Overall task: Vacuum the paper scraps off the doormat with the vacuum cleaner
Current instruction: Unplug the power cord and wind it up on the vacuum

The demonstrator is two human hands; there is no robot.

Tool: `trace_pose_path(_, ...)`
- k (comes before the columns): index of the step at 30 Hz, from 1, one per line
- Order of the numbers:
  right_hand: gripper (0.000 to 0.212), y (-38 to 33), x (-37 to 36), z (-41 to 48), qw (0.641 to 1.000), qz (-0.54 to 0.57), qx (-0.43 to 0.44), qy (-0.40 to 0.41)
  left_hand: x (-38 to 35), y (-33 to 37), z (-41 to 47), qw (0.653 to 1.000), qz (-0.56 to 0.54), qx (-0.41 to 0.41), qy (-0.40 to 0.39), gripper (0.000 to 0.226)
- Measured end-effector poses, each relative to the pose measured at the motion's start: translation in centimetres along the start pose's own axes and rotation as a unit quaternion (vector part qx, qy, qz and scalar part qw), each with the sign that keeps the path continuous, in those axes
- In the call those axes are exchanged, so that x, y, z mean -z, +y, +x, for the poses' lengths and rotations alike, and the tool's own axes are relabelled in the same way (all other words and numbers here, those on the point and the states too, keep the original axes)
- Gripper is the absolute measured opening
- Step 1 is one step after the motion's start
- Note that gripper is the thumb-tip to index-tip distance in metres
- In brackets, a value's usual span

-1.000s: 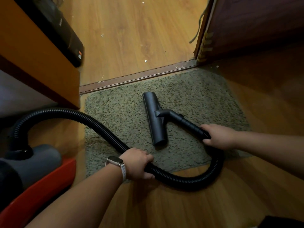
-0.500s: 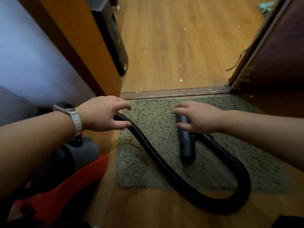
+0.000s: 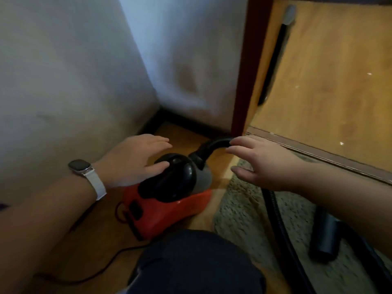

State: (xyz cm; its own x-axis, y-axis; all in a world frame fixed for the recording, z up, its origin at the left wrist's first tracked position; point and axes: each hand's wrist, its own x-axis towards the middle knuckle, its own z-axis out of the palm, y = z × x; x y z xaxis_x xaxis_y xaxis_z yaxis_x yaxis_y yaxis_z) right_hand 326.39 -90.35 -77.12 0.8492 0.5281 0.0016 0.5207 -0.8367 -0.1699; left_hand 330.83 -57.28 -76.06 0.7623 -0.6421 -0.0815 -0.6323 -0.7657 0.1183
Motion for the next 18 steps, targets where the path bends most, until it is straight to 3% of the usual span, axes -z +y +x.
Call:
trace_pose_path(3, 0.051, -2.9, -1.3, 3.7, 0.998, 0.014, 0.055, -0.002, -2.0, -4.1, -3.5, 0.997, -0.031, 0.058, -0.041, 0.074)
trace_pose_path(8, 0.051, -7.8, -2.6, 9.0, 0.991, 0.001, 0.132, -0.024, -5.6, -7.7, -7.4, 0.991, -0.038, 0.083, -0.099, 0.086)
trace_pose_path(15, 0.041, -11.5, -6.3, 13.3, 0.966, -0.056, 0.239, -0.080, -11.5, -8.8, -8.6, 0.990, -0.017, 0.028, -0.137, 0.094)
trace_pose_path(18, 0.042, -12.1, -7.3, 14.3, 0.961, -0.056, 0.252, -0.100, -12.9, -9.0, -8.4, 0.994, 0.003, -0.011, -0.105, 0.099)
